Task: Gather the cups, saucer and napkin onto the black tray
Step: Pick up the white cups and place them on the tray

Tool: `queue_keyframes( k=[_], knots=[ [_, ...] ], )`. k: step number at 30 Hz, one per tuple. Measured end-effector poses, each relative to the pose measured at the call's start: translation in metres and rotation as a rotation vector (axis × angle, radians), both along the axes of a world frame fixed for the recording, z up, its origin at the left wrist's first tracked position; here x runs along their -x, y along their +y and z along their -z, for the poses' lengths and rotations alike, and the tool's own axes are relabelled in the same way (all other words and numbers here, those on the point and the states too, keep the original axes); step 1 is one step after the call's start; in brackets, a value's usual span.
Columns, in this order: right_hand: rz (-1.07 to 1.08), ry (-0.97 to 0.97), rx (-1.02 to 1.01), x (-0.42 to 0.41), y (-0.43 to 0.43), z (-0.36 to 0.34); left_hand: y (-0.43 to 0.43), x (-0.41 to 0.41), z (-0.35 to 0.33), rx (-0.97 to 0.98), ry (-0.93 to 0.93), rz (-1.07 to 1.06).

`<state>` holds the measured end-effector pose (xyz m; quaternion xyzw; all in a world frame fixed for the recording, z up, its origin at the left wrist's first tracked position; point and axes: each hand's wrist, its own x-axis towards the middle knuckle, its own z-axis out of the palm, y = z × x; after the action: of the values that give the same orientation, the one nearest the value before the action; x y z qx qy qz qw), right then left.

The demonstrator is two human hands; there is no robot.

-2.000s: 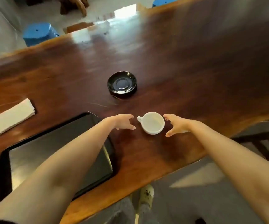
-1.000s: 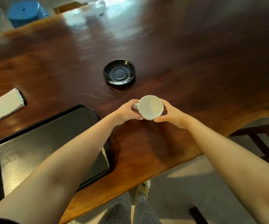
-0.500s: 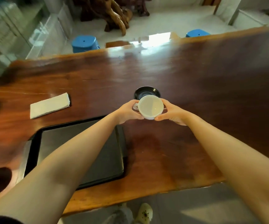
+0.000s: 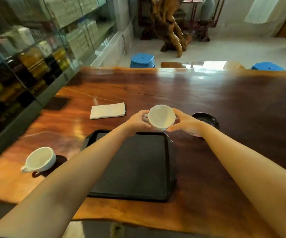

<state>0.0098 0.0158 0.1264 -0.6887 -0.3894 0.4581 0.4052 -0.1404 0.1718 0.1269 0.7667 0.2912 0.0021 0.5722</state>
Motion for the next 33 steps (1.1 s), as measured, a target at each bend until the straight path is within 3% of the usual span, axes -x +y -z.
queue_keyframes(
  k=[18, 33],
  knots=[
    [-0.044, 0.058, 0.166, 0.128, 0.184, 0.074, 0.154, 0.140, 0.080, 0.110, 0.044, -0.196],
    [-0.088, 0.071, 0.307, 0.134, 0.196, 0.123, 0.131, 0.147, 0.140, 0.105, 0.095, -0.387]
  ],
)
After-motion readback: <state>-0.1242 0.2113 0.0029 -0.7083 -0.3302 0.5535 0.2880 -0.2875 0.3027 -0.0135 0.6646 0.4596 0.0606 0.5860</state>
